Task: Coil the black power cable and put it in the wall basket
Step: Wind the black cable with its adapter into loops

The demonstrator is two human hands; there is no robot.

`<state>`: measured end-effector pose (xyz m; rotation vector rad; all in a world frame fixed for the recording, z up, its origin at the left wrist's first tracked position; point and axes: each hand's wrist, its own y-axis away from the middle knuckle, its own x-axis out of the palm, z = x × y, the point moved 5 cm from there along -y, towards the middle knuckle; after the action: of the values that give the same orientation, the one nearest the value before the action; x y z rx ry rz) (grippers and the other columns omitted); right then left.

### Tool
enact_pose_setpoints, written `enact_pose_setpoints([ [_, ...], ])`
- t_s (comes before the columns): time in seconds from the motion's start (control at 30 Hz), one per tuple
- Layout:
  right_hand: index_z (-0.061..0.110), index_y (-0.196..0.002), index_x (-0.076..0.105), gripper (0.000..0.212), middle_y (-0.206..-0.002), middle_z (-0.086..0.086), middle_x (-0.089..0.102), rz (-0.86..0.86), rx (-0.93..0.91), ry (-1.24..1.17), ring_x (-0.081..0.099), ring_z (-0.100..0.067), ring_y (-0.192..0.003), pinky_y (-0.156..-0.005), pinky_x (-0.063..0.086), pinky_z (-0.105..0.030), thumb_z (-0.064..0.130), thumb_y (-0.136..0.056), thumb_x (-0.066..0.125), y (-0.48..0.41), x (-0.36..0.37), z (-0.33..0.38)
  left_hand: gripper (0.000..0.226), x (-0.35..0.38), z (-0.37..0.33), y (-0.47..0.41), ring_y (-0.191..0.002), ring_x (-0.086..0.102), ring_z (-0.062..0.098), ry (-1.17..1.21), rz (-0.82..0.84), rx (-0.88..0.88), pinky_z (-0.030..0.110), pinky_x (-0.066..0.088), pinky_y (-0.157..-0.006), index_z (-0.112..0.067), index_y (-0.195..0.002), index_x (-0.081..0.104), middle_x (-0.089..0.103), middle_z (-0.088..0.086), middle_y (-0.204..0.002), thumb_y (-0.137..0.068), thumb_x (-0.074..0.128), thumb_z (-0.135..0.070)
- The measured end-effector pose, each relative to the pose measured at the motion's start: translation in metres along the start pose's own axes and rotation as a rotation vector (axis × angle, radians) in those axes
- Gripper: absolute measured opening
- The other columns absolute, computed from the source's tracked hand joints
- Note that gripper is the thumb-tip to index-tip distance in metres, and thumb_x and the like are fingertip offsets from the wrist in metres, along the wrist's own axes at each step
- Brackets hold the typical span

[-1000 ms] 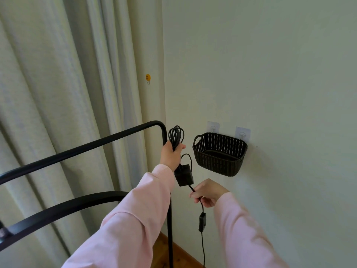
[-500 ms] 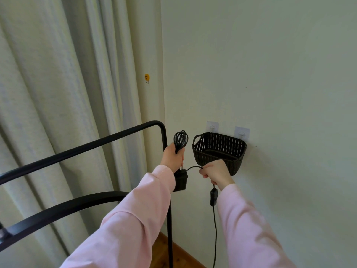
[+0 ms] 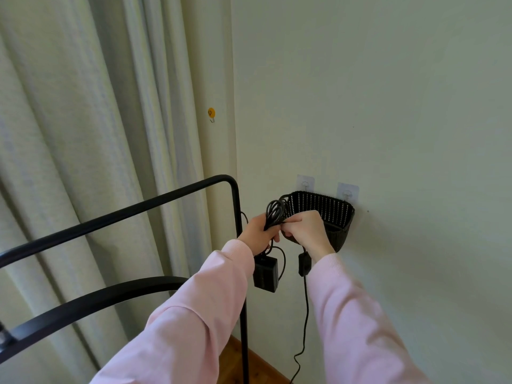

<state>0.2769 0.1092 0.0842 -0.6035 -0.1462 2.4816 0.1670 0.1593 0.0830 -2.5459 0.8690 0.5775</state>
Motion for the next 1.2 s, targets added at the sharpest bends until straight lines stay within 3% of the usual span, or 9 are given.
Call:
enact_pose_setpoints([
  [0.2, 0.012, -0.051, 0.061, 0.027, -0.054, -0.003, 0.053, -0.037, 0.056, 0.058, 0.047, -0.015, -0.056, -0.055, 0.037, -0.024, 0.004, -0.077, 0.061, 0.003, 0.001, -0.012, 0.030, -0.001, 0.004, -0.003, -0.052, 0.040, 0.011, 0.029, -0.095, -0.016, 0.008, 0.035, -0.042, -0.020, -0.065, 0.042, 0.045, -0.001, -0.059, -0.092, 0.044, -0.007],
  [0.33, 0.007, -0.050, 0.052, 0.033, -0.051, -0.001, 0.042, -0.077, 0.121, 0.157, 0.041, -0.014, -0.052, -0.052, 0.030, -0.027, 0.008, -0.082, 0.058, 0.009, -0.002, -0.032, 0.027, -0.007, 0.013, -0.004, -0.057, 0.050, 0.011, 0.113, -0.153, -0.050, 0.018, 0.042, -0.060, -0.019, -0.069, 0.042, 0.050, 0.001, -0.059, -0.093, 0.044, -0.007],
  [0.43, 0.002, -0.053, 0.055, 0.034, -0.053, -0.004, 0.045, -0.109, 0.109, 0.034, 0.040, -0.015, -0.054, -0.051, 0.029, -0.024, 0.011, -0.084, 0.062, 0.010, -0.004, -0.036, 0.027, -0.010, 0.018, -0.003, -0.056, 0.055, 0.009, 0.138, -0.185, -0.057, 0.018, 0.043, -0.064, -0.019, -0.069, 0.042, 0.051, 0.002, -0.058, -0.093, 0.044, -0.006],
  [0.5, -0.005, -0.061, 0.064, 0.028, -0.059, -0.009, 0.054, -0.156, 0.077, -0.061, 0.047, -0.017, -0.060, -0.056, 0.033, -0.026, 0.011, -0.083, 0.064, 0.009, -0.006, -0.032, 0.028, -0.010, 0.019, -0.002, -0.054, 0.054, 0.010, 0.128, -0.193, -0.043, 0.007, 0.043, -0.055, -0.018, -0.068, 0.041, 0.050, 0.002, -0.059, -0.093, 0.043, -0.006],
  [0.57, 0.004, -0.056, 0.066, 0.029, -0.057, -0.009, 0.058, -0.197, 0.052, -0.150, 0.050, -0.016, -0.057, -0.058, 0.038, -0.024, 0.011, -0.084, 0.063, 0.009, -0.008, -0.028, 0.028, -0.010, 0.020, -0.002, -0.054, 0.052, 0.010, 0.129, -0.188, -0.042, 0.001, 0.041, -0.050, -0.019, -0.069, 0.041, 0.050, 0.003, -0.059, -0.094, 0.043, -0.008],
  [0.77, 0.008, -0.057, 0.062, 0.030, -0.051, -0.007, 0.051, -0.268, 0.081, -0.448, 0.043, -0.011, -0.039, -0.039, 0.038, -0.017, 0.007, -0.087, 0.060, 0.007, -0.008, -0.007, 0.025, -0.003, 0.019, -0.003, -0.035, 0.048, -0.005, 0.096, -0.123, -0.061, 0.003, 0.036, -0.040, -0.021, -0.070, 0.041, 0.051, 0.001, -0.057, -0.095, 0.045, -0.019],
  [0.97, 0.007, -0.067, 0.064, 0.021, -0.062, -0.010, 0.056, -0.212, 0.275, -0.869, 0.053, -0.017, -0.058, -0.053, 0.045, -0.025, 0.001, -0.086, 0.059, 0.004, 0.008, 0.001, 0.016, 0.007, 0.012, -0.001, -0.052, 0.049, 0.010, 0.096, -0.040, -0.054, 0.009, 0.040, -0.043, -0.018, -0.080, 0.046, 0.050, 0.001, -0.059, -0.096, 0.042, -0.019],
  [1.07, 0.007, -0.064, 0.063, 0.023, -0.065, -0.012, 0.057, -0.212, 0.294, -0.892, 0.055, -0.020, -0.062, -0.053, 0.042, -0.026, -0.002, -0.085, 0.057, 0.000, 0.014, 0.004, 0.011, 0.009, 0.012, -0.001, -0.051, 0.049, 0.012, 0.112, -0.039, -0.052, 0.016, 0.042, -0.048, -0.011, -0.092, 0.049, 0.051, 0.001, -0.060, -0.096, 0.042, -0.019],
  [1.2, 0.006, -0.057, 0.058, 0.028, -0.059, -0.010, 0.054, -0.244, 0.280, -0.921, 0.052, -0.018, -0.055, -0.052, 0.043, -0.024, -0.006, -0.082, 0.057, -0.002, 0.018, 0.009, 0.014, 0.008, 0.004, 0.000, -0.056, 0.048, 0.009, 0.180, -0.042, -0.024, 0.008, 0.042, -0.048, -0.017, -0.084, 0.048, 0.051, -0.002, -0.066, -0.097, 0.042, -0.021],
])
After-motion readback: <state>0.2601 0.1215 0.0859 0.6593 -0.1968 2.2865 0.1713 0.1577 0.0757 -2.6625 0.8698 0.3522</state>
